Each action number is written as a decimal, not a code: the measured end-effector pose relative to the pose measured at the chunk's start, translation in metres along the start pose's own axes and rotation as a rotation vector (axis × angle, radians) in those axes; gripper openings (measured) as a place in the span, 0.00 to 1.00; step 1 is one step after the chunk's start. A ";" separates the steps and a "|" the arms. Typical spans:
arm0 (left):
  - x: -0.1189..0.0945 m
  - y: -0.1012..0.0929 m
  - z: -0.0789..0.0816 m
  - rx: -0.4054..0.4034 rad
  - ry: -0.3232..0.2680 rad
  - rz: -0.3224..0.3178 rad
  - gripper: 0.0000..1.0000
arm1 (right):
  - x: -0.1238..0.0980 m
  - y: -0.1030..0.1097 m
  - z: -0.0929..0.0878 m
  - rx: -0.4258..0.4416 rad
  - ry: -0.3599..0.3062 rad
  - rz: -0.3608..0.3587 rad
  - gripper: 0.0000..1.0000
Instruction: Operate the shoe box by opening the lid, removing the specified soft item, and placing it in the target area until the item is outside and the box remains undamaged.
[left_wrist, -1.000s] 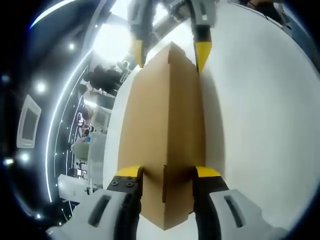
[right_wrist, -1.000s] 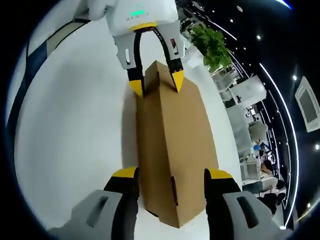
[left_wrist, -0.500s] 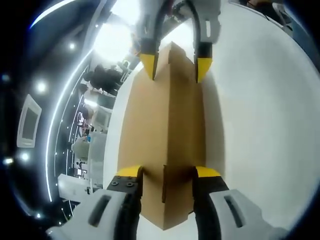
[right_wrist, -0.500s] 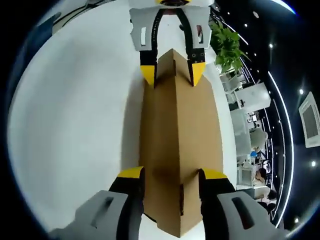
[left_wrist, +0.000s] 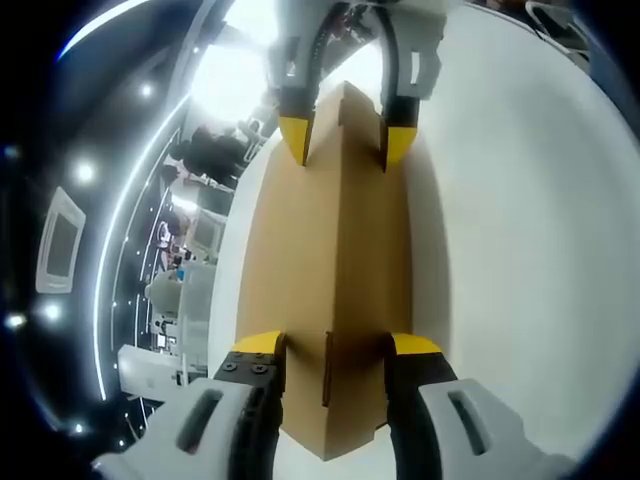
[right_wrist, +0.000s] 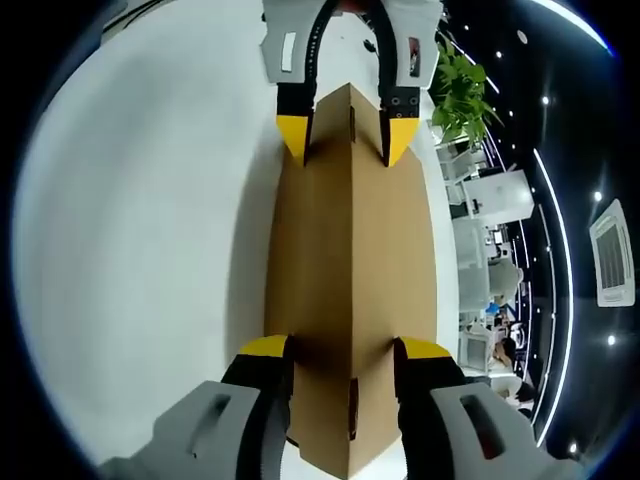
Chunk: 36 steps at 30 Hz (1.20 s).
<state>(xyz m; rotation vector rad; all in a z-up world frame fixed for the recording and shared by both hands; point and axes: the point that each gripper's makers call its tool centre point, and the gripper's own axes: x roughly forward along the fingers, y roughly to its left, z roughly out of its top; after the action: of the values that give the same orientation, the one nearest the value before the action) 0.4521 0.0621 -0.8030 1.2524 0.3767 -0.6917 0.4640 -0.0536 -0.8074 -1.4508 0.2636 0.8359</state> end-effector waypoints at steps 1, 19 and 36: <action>0.000 0.000 0.000 0.000 0.001 0.001 0.39 | 0.000 0.000 0.000 0.000 0.000 0.001 0.40; 0.000 0.004 0.001 -0.042 0.024 0.003 0.39 | -0.006 -0.007 0.002 0.037 -0.022 0.052 0.38; -0.010 0.010 0.005 -0.067 0.008 0.009 0.35 | -0.014 -0.014 0.004 0.051 -0.004 0.090 0.36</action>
<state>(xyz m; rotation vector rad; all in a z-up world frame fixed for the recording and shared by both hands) 0.4504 0.0617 -0.7883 1.1932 0.3979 -0.6617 0.4617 -0.0537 -0.7875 -1.3980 0.3469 0.8980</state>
